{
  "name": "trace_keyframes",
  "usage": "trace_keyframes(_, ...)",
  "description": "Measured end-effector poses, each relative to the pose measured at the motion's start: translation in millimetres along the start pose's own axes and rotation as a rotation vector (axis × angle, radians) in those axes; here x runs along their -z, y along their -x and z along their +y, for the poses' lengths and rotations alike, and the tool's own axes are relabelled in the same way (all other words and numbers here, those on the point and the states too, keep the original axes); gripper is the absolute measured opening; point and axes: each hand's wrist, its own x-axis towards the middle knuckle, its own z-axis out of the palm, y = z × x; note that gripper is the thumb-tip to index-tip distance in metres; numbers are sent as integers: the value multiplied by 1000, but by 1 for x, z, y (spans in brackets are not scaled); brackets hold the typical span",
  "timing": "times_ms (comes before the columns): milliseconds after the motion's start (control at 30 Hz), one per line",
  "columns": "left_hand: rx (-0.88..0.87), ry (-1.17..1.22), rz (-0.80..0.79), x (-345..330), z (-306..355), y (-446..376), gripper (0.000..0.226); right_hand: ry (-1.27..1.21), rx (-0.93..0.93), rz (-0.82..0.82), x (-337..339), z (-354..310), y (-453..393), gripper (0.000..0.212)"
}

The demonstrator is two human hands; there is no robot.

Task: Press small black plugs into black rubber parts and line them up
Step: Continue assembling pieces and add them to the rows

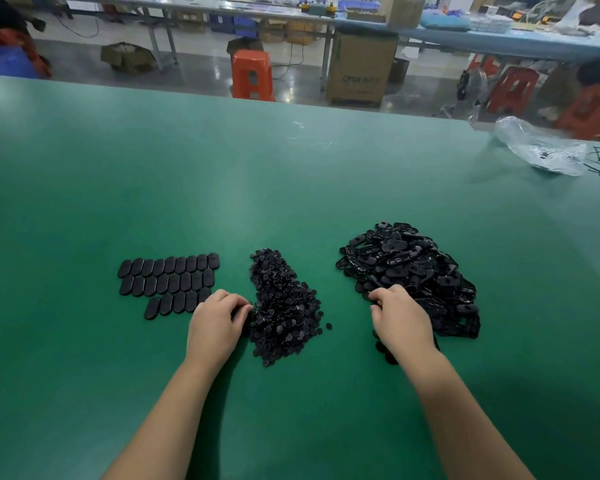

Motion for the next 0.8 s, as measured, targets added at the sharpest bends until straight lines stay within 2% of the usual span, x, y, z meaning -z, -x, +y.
trace_keyframes(167, -25, -34, 1, -1, 1, 1, 7, 123, -27, -76, 2, 11, -9, 30)
trace_keyframes(333, -45, -65, -19, -2, 2, 1, 10, 136, -7, -85, 0, 12, -9, 34)
trace_keyframes(667, -46, -36, -61, -1, 0, 2, 20, 42, 10, -80, 5, 13, -10, 7)
trace_keyframes(800, -42, -34, -69, -1, -1, 2, 20, -90, 79, 1, 13, 7, -8, 3)
